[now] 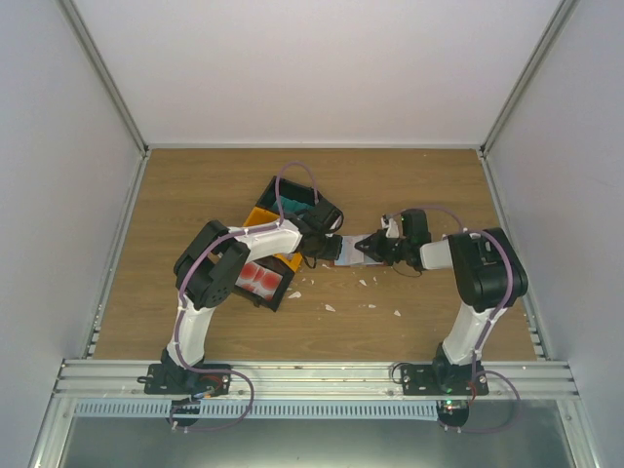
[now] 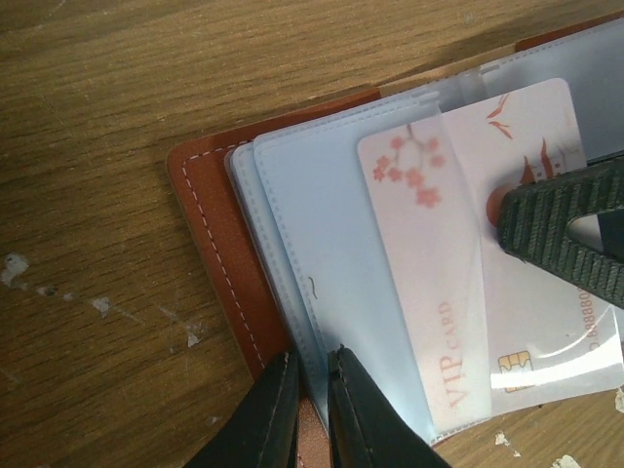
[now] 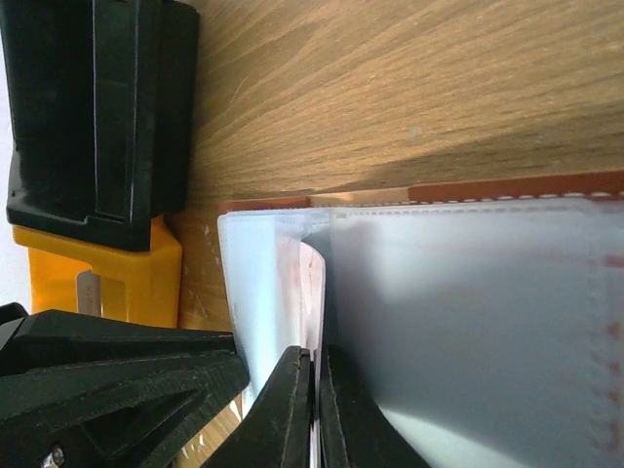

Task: Put the credit cards into the card holder
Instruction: Insert the credit card into the card holder.

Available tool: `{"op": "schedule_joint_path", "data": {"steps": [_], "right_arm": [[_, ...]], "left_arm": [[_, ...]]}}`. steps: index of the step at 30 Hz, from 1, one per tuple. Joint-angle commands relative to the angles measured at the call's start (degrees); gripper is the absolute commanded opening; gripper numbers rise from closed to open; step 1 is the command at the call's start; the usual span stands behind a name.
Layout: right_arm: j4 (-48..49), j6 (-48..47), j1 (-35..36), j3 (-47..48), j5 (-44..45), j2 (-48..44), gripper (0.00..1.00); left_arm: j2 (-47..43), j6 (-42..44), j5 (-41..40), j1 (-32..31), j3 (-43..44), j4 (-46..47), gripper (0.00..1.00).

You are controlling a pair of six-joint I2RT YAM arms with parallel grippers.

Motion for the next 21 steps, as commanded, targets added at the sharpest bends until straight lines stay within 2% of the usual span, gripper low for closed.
{"op": "schedule_joint_path", "data": {"steps": [1, 8, 15, 19, 21], "right_arm": [[-0.91, -1.32, 2.22, -1.12, 0.47, 2.51, 0.04], [0.95, -0.34, 3.53, -2.06, 2.61, 1.45, 0.08], [-8.06, -2.66, 3.55, -1.89, 11.7, -7.45, 0.34], [-15.94, -5.37, 3.67, -0.51, 12.41, -9.36, 0.56], [-18.22, -6.05, 3.72, -0.9, 12.95, -9.77, 0.59]], "left_arm": [[3.36, 0.98, 1.36, -0.52, -0.27, 0.4, 0.14], [3.01, 1.22, 2.25, -0.47, -0.73, 0.75, 0.14], [2.68, 1.25, 2.37, -0.52, -0.82, 0.64, 0.14], [2.49, 2.14, 5.73, -0.52, -0.12, 0.28, 0.15], [2.43, 2.38, 7.82, -0.52, 0.01, 0.67, 0.16]]}}
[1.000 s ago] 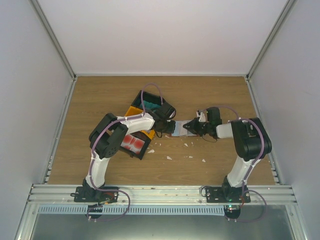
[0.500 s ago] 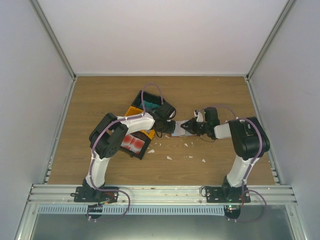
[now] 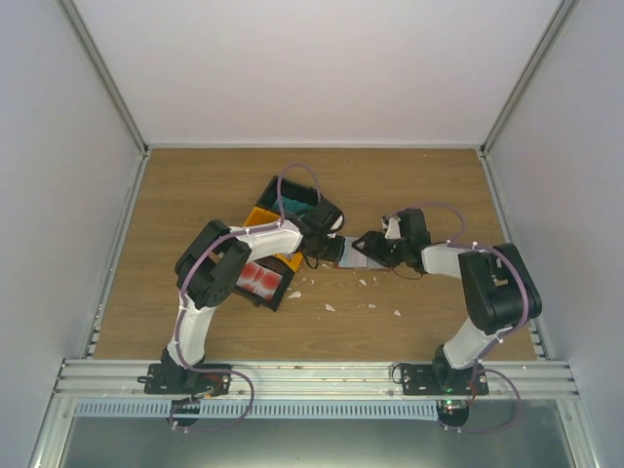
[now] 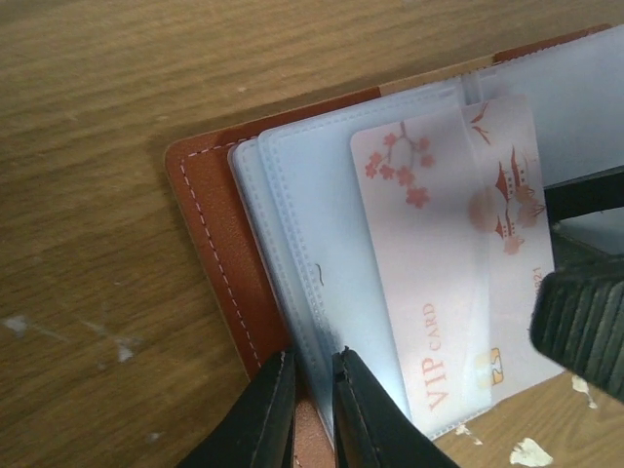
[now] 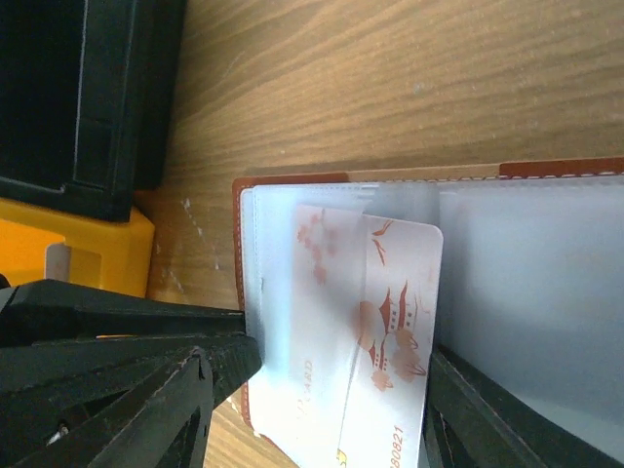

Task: Put the credit cards into the card holder
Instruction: Insert the credit card into the card holder.

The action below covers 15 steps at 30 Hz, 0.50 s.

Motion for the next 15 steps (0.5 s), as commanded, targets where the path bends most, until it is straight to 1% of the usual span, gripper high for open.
{"op": "schedule_joint_path", "data": {"steps": [1, 6, 11, 15], "right_arm": [[-10.23, -3.24, 0.36, -0.13, 3.77, -1.39, 0.6], [-13.46, -2.77, 1.36, -0.43, 7.6, -3.81, 0.61], [-15.99, -1.06, 4.14, 0.53, 12.01, -4.32, 0.59], [-15.95, 0.71, 7.17, 2.23, 14.33, -2.76, 0.54]], "left_arm": [[2.15, 1.21, 5.32, -0.52, 0.2, -0.74, 0.17], [2.98, 1.21, 6.39, -0.52, 0.33, -0.99, 0.18], [3.14, 0.99, 6.53, -0.61, -0.24, -0.81, 0.18], [3.59, 0.94, 6.78, -0.7, -0.45, -0.72, 0.18]]}}
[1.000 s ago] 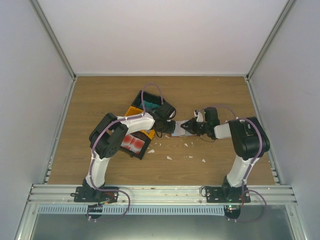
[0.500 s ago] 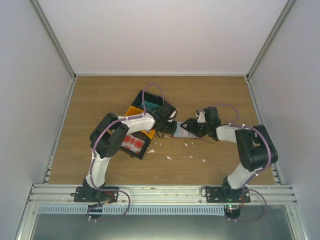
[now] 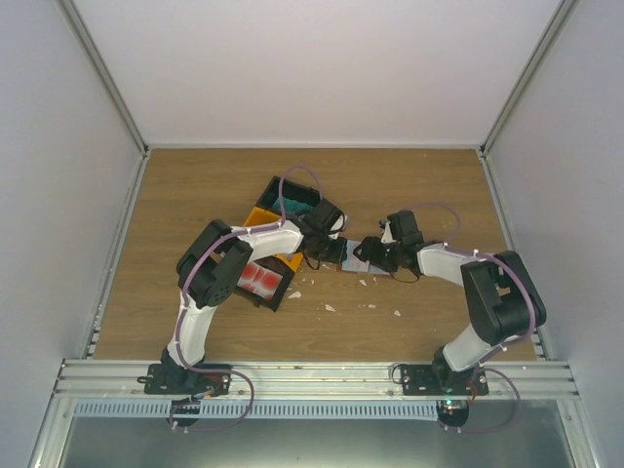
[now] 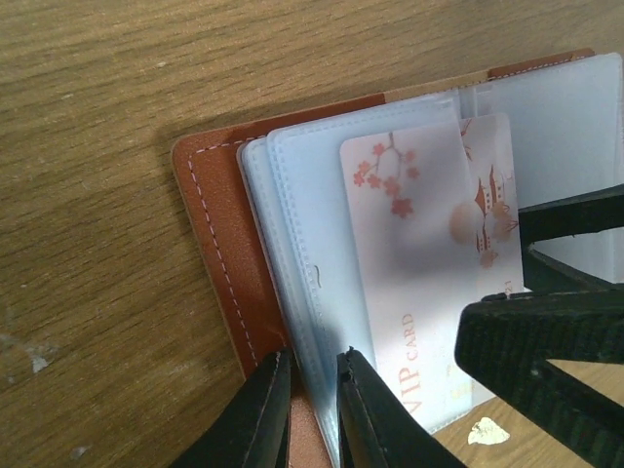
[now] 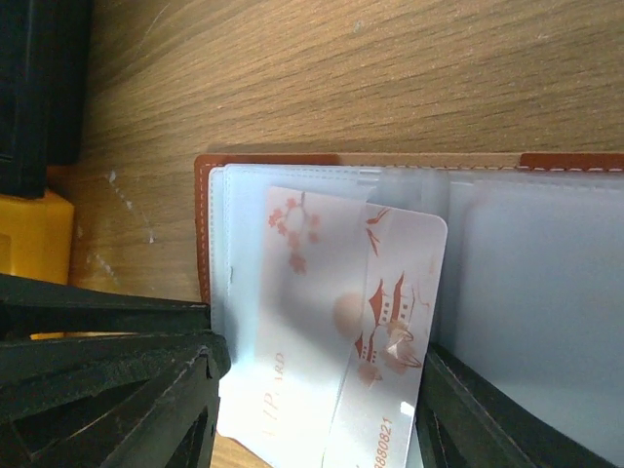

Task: Put the credit cards into the card holder
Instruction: Insert the credit card into the card holder.

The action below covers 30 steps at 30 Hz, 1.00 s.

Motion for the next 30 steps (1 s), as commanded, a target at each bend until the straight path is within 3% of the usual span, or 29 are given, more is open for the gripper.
{"op": "schedule_joint_path", "data": {"steps": [1, 5, 11, 15, 24, 30], "right_arm": [[-3.91, 2.77, 3.69, 1.31, 4.49, 1.76, 0.53], [-0.24, 5.03, 6.14, 1.94, 4.3, 2.74, 0.42], [0.94, 5.2, 6.59, 2.06, 3.98, 2.4, 0.41], [-4.46, 4.31, 6.48, 2.77, 9.14, -2.28, 0.48], [-14.25, 2.18, 6.48, 3.67, 19.82, -14.42, 0.58], [-13.7, 2.01, 6.5, 1.36, 20.41, -17.3, 0.59]], "left_arm": [[2.91, 0.7, 0.84, -0.74, -0.76, -1.6, 0.18], [2.95, 0.55, 1.1, -0.76, -1.26, -1.39, 0.18], [1.88, 0.45, 1.48, -0.7, -1.49, -1.51, 0.2], [-0.53, 0.99, 0.4, -0.7, -0.71, -2.67, 0.25], [-10.52, 3.69, -2.05, -0.79, 1.89, -6.9, 0.49], [-16.83, 4.3, -14.49, -0.81, 1.96, -13.79, 0.53]]}}
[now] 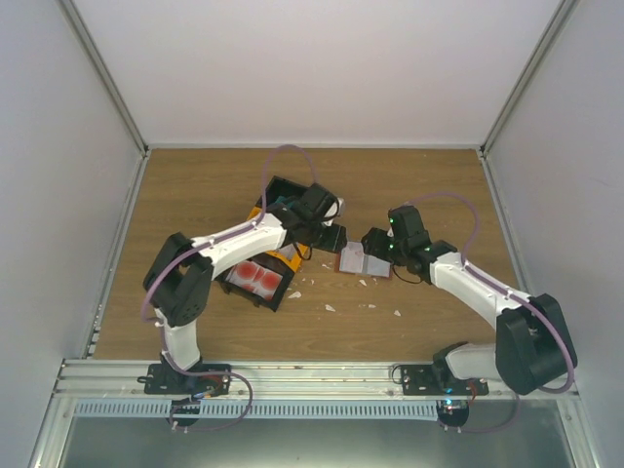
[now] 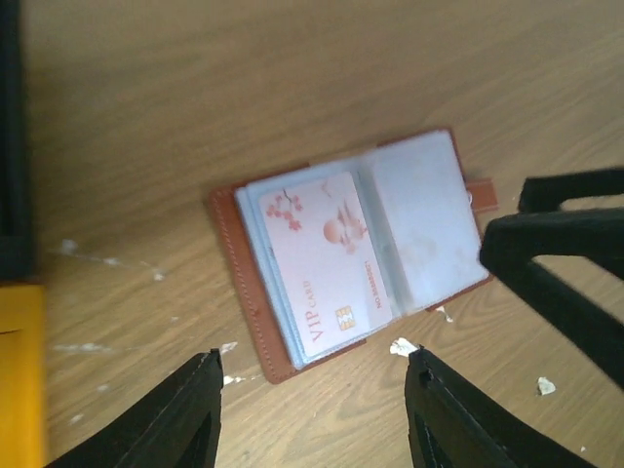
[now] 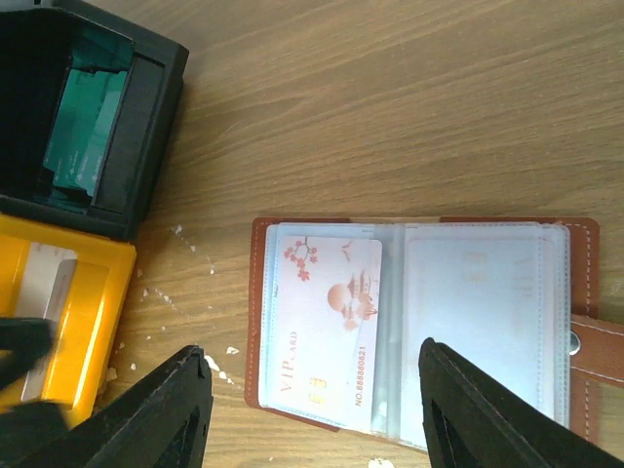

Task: Put the credit cards into the card holder
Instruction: Insert the credit card into the card holder, then pick up the credit card from the storage box.

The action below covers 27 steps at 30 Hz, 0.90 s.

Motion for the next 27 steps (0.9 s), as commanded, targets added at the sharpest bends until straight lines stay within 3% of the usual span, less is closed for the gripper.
{"op": "schedule_joint_path", "data": {"steps": [1, 5, 20, 22, 27], "right_arm": [[-1.22, -0.67, 0.43, -1.54, 2.63, -1.37, 0.59], [-0.67, -0.7, 0.4, -2.22, 1.9, -1.06, 0.59], [0.09, -1.28, 0.4, -2.65, 1.59, -0.12, 0.59], [0.28, -1.27, 0.4, -2.68, 1.43, 0.22, 0.59], [0.35, -1.45, 0.38, -2.4, 1.27, 1.08, 0.59]], "left_arm": [[-4.86, 0.95, -13.05, -0.37, 1.28, -6.74, 0.52], [-6.04, 1.07, -19.02, 0.64, -1.57, -9.16, 0.45], [-0.76, 1.68, -21.35, 4.48, -4.42, -8.68, 0.48], [-0.34, 1.7, -20.59, 5.16, -4.65, -8.58, 0.44], [-0.49, 1.85, -20.84, 5.84, -6.06, -7.23, 0.22]]}}
